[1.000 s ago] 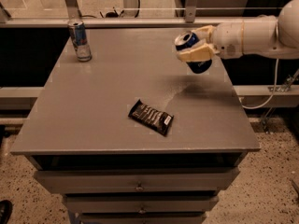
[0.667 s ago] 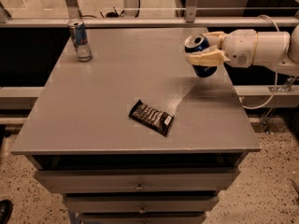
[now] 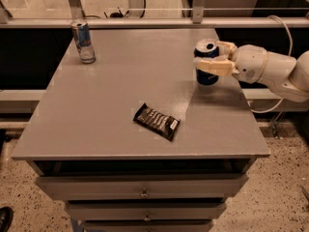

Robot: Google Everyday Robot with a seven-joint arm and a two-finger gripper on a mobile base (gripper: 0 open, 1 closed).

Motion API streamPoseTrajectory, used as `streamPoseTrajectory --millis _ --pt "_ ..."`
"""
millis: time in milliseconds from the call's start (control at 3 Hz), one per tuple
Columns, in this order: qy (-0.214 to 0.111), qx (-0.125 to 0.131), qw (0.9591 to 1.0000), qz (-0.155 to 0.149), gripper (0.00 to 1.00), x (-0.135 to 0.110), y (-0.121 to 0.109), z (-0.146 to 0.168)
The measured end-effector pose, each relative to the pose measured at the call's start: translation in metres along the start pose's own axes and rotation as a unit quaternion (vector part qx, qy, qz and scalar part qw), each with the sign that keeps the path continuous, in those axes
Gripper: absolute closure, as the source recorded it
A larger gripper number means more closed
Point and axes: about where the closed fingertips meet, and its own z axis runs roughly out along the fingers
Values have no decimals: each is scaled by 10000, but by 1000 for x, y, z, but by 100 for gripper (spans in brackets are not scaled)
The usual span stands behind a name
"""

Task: Place pepsi can upright

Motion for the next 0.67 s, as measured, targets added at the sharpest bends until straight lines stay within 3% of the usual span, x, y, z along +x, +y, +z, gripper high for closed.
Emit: streamPoseTrajectory --millis 333,667 --pt "-309 -86 9993 188 91 4 0 1" --pt "-376 -192 9984 377 67 11 3 2"
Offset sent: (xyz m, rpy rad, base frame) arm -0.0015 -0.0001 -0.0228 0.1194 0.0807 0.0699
